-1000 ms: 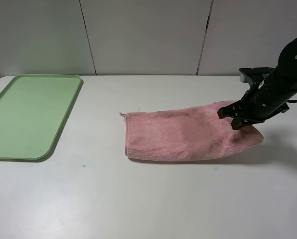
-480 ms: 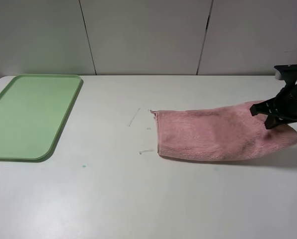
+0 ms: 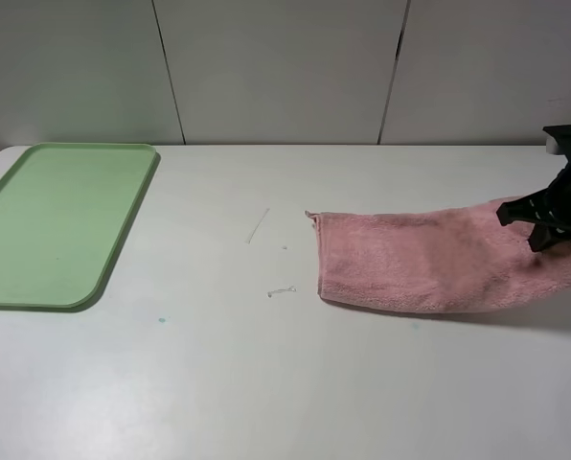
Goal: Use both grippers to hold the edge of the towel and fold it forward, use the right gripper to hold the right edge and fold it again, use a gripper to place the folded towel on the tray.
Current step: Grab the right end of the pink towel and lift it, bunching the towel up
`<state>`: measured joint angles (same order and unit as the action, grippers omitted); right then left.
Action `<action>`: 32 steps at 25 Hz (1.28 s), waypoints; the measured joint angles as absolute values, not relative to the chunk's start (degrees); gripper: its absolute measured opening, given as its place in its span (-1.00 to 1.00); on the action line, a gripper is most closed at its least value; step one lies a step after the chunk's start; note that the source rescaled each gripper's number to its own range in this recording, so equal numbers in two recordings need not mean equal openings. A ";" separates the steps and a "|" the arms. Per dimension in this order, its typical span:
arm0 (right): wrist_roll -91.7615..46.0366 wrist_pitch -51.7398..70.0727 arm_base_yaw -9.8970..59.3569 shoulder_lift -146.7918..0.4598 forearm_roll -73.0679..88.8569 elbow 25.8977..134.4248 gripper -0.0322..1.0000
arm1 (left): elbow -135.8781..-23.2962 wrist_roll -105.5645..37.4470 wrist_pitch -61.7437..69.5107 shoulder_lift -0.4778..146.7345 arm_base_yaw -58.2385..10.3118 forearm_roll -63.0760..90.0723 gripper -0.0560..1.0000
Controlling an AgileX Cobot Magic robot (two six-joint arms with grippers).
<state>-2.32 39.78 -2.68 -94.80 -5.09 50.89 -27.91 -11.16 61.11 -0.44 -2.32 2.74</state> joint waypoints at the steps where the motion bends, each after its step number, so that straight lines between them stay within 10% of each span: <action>1: -2.16 40.07 -2.21 -94.80 -5.22 50.89 -0.78 | -27.91 -11.16 61.11 -0.44 -2.32 2.74 1.00; 32: 5.11 45.47 18.85 -89.43 0.98 58.09 -0.78 | -27.91 -11.16 61.11 -0.44 -2.32 2.74 1.00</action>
